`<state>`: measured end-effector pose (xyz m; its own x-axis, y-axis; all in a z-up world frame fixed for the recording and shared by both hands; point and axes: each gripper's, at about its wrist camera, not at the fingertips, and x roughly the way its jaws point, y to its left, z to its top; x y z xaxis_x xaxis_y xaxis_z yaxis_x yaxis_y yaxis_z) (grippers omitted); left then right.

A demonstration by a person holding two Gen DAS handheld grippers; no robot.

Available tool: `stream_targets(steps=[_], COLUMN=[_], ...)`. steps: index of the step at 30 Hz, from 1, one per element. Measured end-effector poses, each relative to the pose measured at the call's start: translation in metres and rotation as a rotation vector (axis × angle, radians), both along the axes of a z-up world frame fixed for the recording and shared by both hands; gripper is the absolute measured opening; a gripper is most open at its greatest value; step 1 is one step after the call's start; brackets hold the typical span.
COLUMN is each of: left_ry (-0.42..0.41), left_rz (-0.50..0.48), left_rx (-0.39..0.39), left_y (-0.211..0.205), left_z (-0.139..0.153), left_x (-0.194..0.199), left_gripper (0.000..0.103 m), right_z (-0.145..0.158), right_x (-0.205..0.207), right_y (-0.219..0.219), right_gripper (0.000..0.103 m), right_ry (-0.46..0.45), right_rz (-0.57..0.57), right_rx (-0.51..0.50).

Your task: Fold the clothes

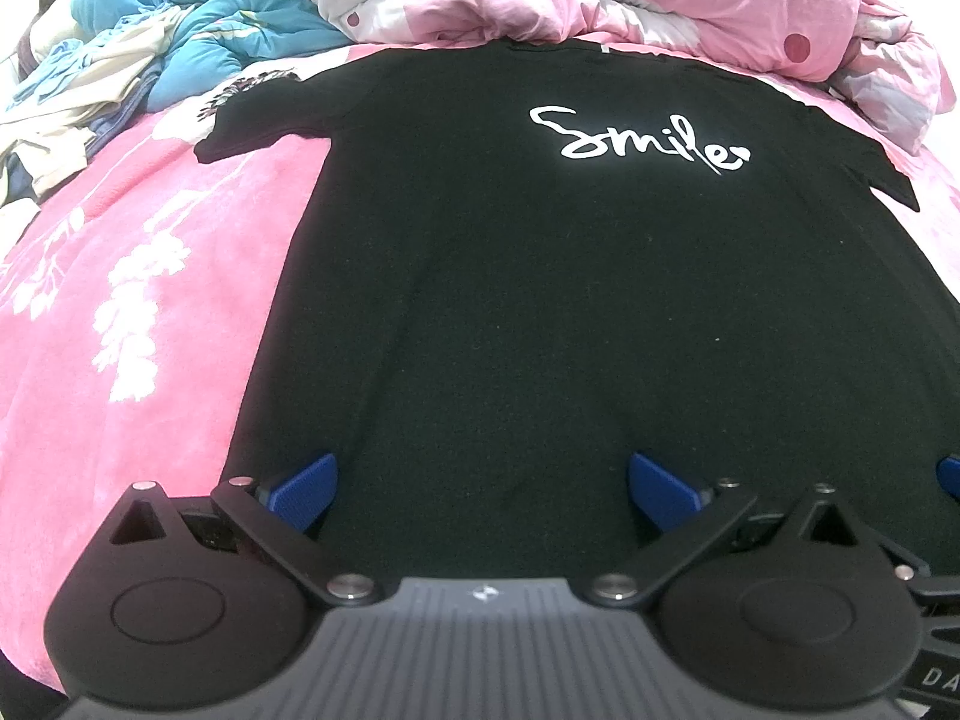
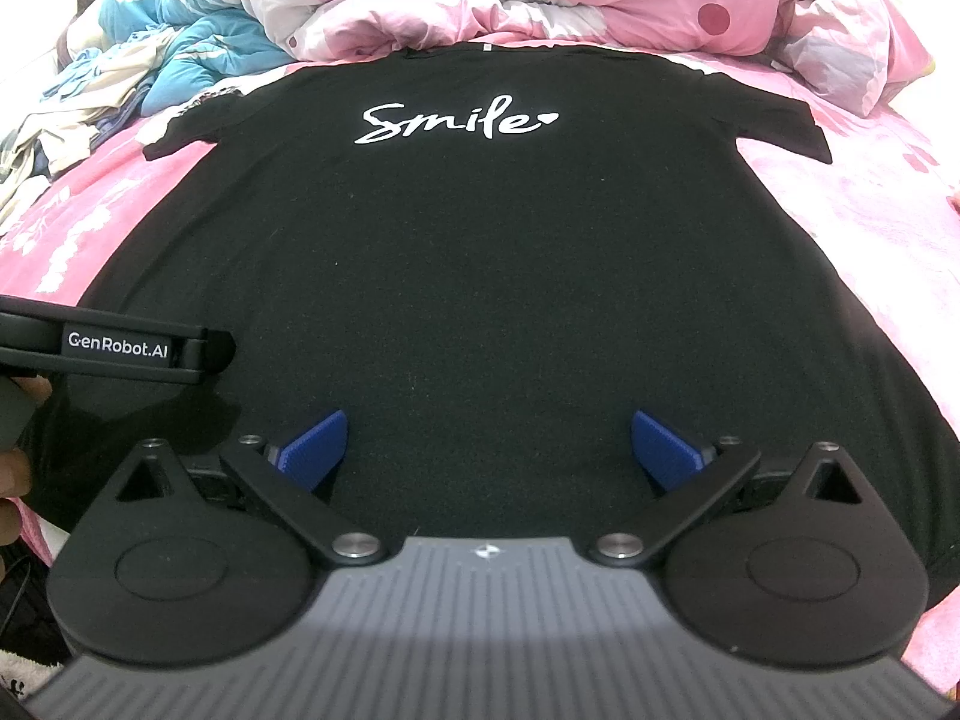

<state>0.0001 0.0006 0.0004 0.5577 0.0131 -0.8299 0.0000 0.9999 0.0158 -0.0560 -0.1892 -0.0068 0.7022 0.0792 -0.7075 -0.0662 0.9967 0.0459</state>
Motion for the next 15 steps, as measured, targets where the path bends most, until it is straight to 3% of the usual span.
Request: stream_targets(steps=[15], left_ry=[-0.006], left_rz=[0.007], left_rx=[-0.009], left_y=[0.0022], left_z=[-0.0001], left_x=[-0.0020], left_gripper=[0.103], right_z=[-0.0004], right_x=[0.0004], right_y=[0.0008], right_gripper=[0.102], right_ry=[0.000], right_rz=[0.000], right_rx=[0.000])
